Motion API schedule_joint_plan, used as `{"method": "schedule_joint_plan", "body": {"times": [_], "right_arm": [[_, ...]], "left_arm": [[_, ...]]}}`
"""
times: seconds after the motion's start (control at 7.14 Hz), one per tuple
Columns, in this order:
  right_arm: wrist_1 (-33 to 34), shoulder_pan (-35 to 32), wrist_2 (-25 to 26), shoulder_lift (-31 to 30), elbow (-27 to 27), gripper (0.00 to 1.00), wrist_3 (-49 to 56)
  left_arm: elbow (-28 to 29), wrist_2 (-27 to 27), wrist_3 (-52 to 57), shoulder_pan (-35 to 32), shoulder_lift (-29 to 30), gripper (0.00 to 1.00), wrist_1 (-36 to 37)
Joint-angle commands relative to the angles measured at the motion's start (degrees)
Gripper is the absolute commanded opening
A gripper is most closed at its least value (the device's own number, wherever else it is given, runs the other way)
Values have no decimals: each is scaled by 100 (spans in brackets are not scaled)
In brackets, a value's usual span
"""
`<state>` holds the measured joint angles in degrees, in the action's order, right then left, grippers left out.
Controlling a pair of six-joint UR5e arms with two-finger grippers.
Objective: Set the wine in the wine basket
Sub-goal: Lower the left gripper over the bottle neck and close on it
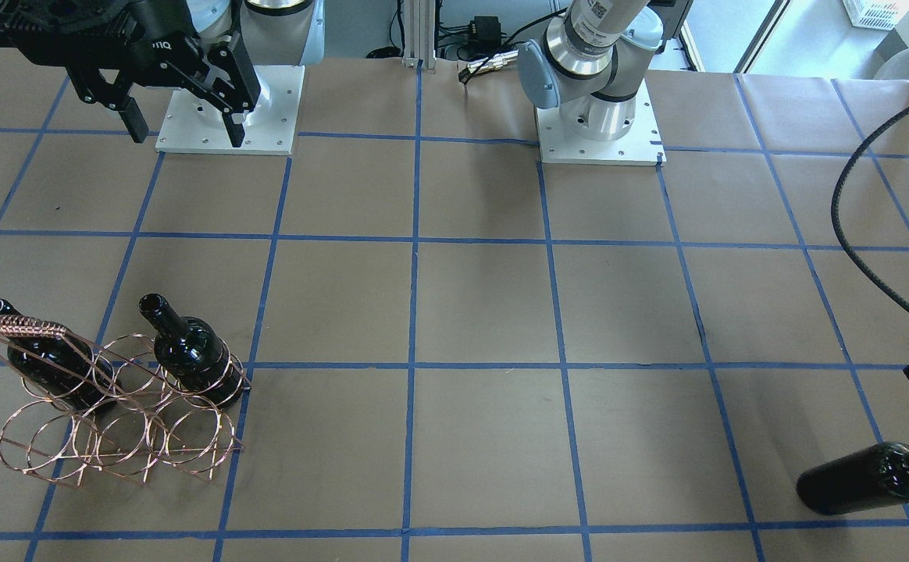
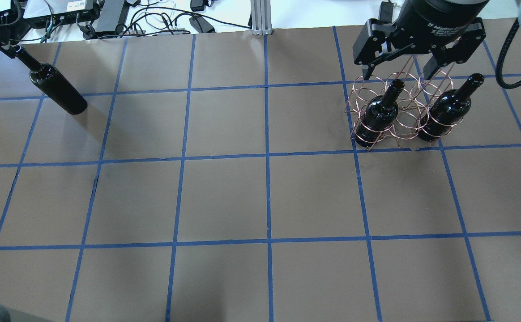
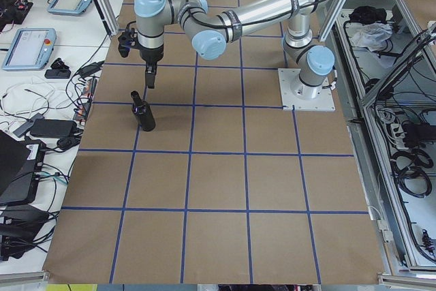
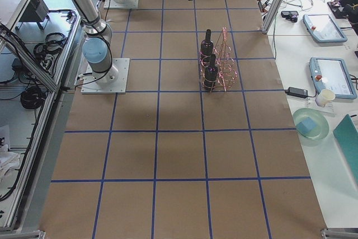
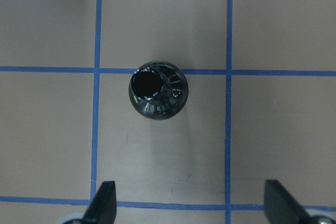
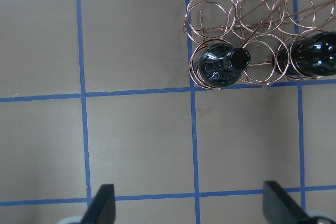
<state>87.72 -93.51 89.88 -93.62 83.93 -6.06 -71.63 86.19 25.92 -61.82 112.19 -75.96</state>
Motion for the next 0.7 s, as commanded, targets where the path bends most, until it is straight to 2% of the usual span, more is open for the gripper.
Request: {"method": "schedule_joint_plan", "body": {"times": [0.0,0.14,0.56], "right_arm": [[0,0,-32,2,0,100,0],[0,0,-32,2,0,100,0],[9,0,-41,2,0,100,0]], "left_arm": [[210,-234,27,178,460,100,231],[229,-243,149,179,592,100,518],[238,-409,-139,179,883,100,696]]}}
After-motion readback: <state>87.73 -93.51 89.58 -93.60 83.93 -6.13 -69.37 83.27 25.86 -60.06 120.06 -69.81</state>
